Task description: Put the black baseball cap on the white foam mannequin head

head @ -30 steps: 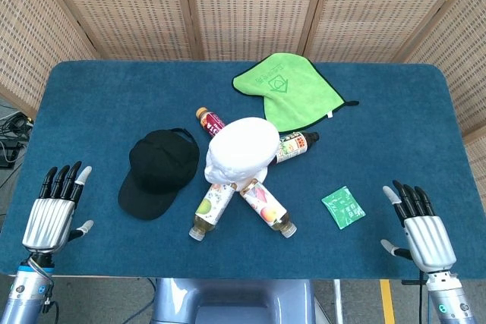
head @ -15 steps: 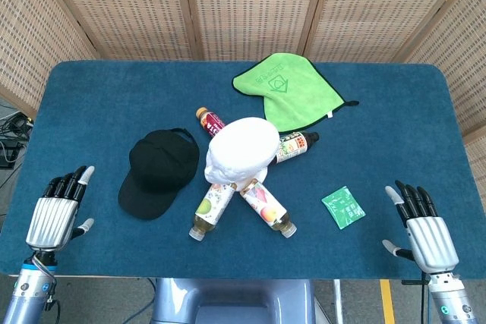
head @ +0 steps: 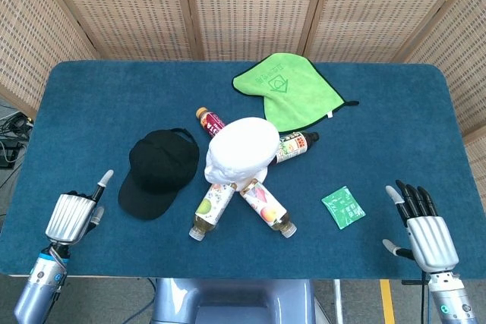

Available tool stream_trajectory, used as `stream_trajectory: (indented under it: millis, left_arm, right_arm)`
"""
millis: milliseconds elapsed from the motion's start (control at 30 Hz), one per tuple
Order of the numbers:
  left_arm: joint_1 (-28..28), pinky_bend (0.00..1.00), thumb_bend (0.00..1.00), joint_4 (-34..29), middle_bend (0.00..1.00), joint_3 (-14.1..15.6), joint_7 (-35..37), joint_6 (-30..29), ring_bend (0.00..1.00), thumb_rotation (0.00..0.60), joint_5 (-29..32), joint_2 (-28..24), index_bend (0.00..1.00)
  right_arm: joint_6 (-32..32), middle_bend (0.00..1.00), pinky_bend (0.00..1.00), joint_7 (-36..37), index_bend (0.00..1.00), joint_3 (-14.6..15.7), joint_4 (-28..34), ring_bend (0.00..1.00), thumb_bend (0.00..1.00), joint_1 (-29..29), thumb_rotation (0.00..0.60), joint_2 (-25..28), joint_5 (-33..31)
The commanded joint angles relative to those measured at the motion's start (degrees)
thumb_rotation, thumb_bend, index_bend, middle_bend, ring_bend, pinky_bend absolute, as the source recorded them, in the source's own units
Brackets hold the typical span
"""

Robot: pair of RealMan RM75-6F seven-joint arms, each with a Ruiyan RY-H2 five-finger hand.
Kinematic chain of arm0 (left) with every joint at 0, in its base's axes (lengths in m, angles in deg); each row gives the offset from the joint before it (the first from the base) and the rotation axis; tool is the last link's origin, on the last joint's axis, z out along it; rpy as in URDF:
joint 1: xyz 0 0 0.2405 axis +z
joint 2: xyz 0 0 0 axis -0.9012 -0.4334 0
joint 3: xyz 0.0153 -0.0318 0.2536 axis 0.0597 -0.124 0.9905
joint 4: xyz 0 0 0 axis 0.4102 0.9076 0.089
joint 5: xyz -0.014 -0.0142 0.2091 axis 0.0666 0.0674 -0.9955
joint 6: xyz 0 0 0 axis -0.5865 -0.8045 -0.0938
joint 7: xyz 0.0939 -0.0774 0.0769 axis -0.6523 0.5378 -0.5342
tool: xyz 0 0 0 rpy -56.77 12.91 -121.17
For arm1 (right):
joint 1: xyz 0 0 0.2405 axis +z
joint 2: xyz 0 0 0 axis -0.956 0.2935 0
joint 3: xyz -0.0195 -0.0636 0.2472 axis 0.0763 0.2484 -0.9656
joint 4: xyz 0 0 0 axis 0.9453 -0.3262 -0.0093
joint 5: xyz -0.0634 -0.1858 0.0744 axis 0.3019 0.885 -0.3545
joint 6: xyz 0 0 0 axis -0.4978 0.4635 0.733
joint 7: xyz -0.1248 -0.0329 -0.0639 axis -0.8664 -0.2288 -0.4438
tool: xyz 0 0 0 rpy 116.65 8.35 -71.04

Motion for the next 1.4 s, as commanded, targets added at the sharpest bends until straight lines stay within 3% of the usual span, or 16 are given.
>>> stream_trajectory:
  millis: [33, 400, 867, 1233, 1400]
  left_arm:
    - [-1.3, 0.78, 0.47, 4.9, 0.84, 1.3, 1.8, 2.0, 0.85, 0.6, -1.1, 3.2, 0.0]
    - [-2.7, 0.79, 0.52, 17.8, 0.86, 3.7, 3.8, 2.5, 0.86, 0.6, -4.2, 11.0, 0.0]
    - [-2.9, 0.79, 0.45, 27.4, 0.86, 4.4, 7.2, 0.9, 0.86, 0.6, -4.7, 16.9, 0.0]
    - [-3.3, 0.79, 0.45, 33.6, 0.86, 4.2, 8.9, -0.5, 0.86, 0.6, -4.6, 20.6, 0.2]
    - [-3.8, 0.79, 0.46, 36.4, 0.86, 4.0, 9.2, -0.5, 0.86, 0.6, -4.4, 22.4, 0.23]
  right_arm:
    - [0.0, 0.0, 0.0, -0.1, 0.04, 0.0, 0.0, 0.0, 0.06, 0.0, 0.6, -0.1, 0.0]
    - [0.0, 0.0, 0.0, -0.6, 0.05, -0.3, -0.4, 0.0, 0.06, 0.0, 0.6, -0.5, -0.4]
    - [0.3, 0.0, 0.0, -0.5, 0.05, -0.5, -0.6, 0.0, 0.06, -0.1, 0.6, -0.7, -0.6]
    - [0.4, 0.0, 0.0, -0.3, 0.05, -0.6, -0.8, 0.0, 0.06, -0.1, 0.6, -0.9, -0.6]
    - [0.6, 0.0, 0.0, 0.0, 0.05, -0.8, -0.9, 0.0, 0.06, -0.2, 0.6, -0.8, -0.8]
